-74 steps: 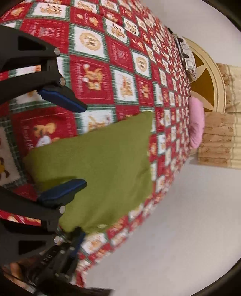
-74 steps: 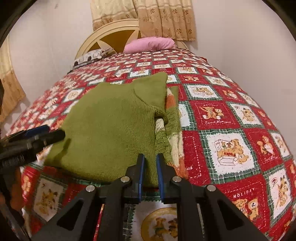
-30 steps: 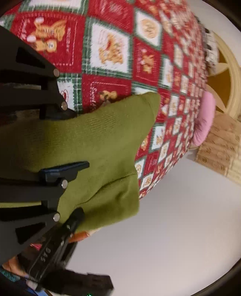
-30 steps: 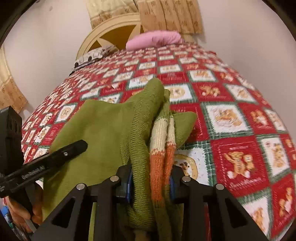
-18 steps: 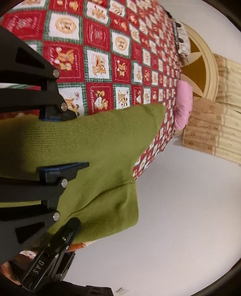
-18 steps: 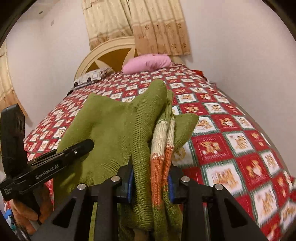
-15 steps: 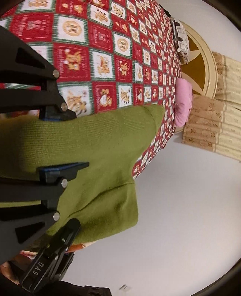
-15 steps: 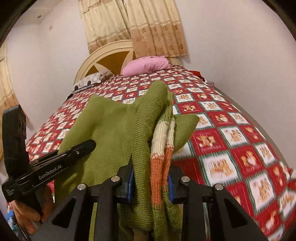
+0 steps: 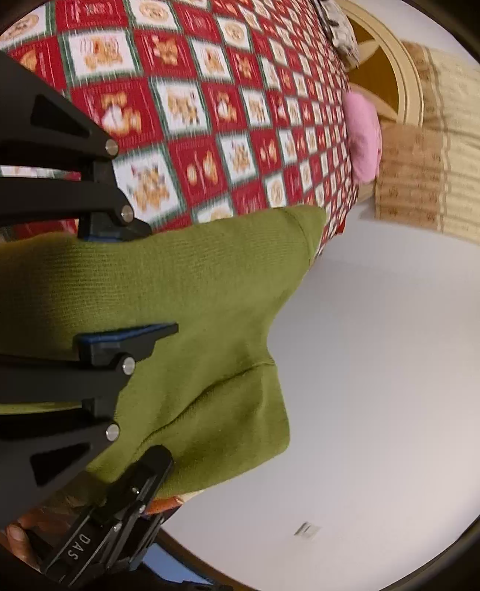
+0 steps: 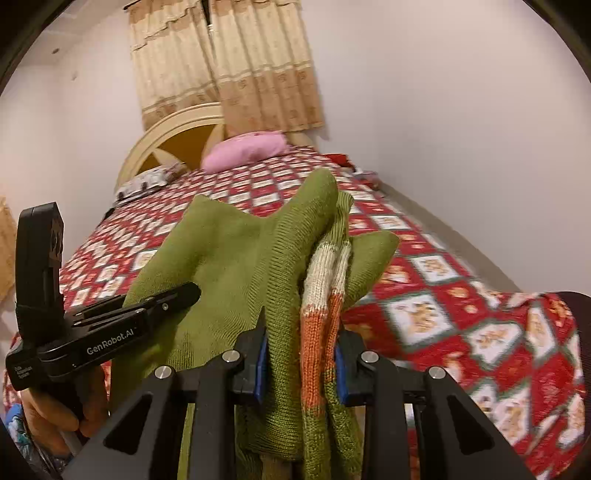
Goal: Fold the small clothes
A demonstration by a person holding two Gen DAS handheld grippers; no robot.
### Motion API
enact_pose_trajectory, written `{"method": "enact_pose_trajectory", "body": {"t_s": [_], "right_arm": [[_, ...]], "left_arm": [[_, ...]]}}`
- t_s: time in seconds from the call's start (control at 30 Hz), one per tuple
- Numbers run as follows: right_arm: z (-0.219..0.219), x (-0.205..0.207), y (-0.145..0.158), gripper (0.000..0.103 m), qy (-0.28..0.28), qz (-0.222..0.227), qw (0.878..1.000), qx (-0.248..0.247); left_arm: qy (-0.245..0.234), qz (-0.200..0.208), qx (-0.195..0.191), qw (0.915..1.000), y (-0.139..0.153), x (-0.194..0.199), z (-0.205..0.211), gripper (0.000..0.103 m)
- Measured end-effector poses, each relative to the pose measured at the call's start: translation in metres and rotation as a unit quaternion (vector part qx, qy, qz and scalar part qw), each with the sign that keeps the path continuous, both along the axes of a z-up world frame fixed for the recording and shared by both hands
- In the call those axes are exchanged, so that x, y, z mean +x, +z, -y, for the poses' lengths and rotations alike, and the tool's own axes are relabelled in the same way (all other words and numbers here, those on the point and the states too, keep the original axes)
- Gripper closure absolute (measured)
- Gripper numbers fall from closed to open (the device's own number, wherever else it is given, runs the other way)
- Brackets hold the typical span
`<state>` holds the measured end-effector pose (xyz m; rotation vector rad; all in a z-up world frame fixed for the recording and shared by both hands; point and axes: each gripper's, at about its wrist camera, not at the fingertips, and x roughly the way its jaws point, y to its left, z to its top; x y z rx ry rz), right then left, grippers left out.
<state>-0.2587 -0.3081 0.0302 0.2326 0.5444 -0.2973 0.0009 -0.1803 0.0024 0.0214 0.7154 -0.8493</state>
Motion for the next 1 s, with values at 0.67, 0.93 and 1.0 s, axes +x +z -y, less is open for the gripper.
{"method": "enact_pose_trajectory", "body": {"t_s": [0.67,0.93,1.0], "right_arm": [[0.136,0.061,-0.075,0.076,-0.089,-0.028,0.996,0.004],[0.166,0.076,-0.106,0.074,-0.096,-0.069,0.991,0.061],[0.170,0.077,-0.110,0.071,-0.098,-0.076,0.990,0.071]], "left_arm": [[0.002,0.025,0.096,0.9950,-0.053,0.037,0.153,0.069],[0.028,-0.047,0.090,0.9944,-0.079,0.062,0.156,0.050],[0.044,-0.063,0.094,0.9926,-0.082,0.069,0.156,0.031]]}}
